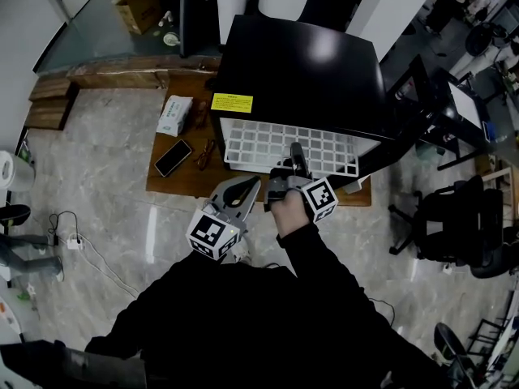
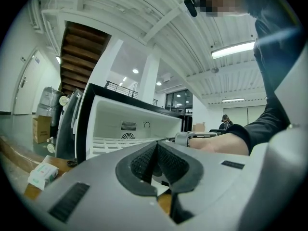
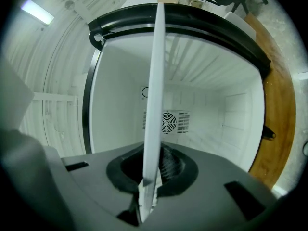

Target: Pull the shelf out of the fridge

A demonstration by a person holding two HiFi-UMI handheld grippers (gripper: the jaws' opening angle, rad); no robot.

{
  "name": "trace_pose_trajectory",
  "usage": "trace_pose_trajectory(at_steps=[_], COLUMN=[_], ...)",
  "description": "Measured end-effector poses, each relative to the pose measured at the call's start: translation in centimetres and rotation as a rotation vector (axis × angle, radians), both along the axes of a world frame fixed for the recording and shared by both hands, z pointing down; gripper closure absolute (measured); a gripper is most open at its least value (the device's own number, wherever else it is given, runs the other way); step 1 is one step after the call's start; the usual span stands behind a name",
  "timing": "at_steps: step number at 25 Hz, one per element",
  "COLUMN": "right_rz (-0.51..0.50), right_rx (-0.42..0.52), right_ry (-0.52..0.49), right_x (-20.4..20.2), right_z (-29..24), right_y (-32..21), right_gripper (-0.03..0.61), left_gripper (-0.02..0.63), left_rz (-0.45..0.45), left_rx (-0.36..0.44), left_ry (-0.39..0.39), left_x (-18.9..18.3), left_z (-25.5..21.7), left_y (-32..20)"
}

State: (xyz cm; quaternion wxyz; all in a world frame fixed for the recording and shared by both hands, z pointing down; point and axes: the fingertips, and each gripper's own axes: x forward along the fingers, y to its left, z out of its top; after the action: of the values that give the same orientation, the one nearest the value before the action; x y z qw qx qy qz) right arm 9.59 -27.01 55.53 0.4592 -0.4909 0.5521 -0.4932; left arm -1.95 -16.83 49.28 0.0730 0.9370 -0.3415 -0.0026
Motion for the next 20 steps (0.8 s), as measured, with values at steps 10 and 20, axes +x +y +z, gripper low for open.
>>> trace_pose_trajectory(at_steps=[10, 20], right_rz=[-0.052, -0.079], right_rx=[-0.007, -0.009], right_ry=[0.022, 0.024], right_x=[-1.2, -0.5], right_z=[-0.4, -0.9], right_y=[3.2, 4.4], right_gripper=[0.548, 0.548], left_gripper=[0.607, 0.607], left_rz=[-0.040, -0.051], left_rx=[0.003, -0.004], left_ry=[0.000, -0.001], left_x=[-0.6, 0.3], left_z=[-0.7, -1.6], left_y=[3.4, 4.0])
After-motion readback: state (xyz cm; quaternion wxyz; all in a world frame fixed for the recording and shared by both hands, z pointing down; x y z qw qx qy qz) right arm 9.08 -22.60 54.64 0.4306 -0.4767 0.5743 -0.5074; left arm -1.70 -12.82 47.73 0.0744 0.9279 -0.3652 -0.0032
